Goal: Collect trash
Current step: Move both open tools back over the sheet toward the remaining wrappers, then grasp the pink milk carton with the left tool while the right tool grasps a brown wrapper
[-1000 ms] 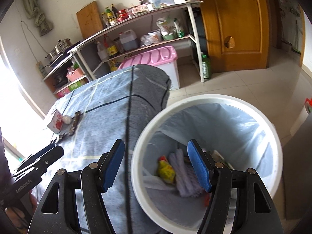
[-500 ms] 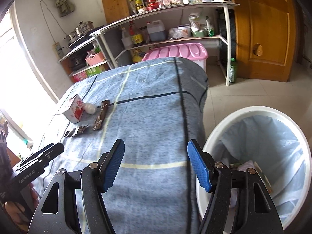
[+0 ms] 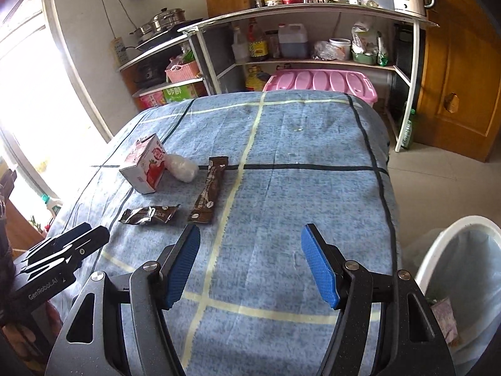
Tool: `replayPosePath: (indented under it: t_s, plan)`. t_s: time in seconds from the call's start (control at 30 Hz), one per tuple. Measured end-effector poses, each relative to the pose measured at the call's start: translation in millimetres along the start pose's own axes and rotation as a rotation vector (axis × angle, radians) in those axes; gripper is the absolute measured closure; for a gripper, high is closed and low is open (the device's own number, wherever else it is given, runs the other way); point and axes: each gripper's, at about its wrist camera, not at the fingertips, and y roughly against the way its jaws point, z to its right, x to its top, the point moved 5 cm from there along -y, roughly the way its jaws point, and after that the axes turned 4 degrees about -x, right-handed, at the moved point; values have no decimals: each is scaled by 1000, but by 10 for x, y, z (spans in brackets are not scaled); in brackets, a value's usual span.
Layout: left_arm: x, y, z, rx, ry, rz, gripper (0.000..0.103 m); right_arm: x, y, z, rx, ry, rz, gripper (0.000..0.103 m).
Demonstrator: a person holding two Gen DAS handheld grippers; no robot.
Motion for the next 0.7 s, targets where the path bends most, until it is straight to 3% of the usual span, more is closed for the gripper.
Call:
replayPosePath:
  t_s: [0.7]
  plan:
    - [542, -430, -124, -18, -9, 0, 39, 293, -845, -397, 18, 87, -85, 36]
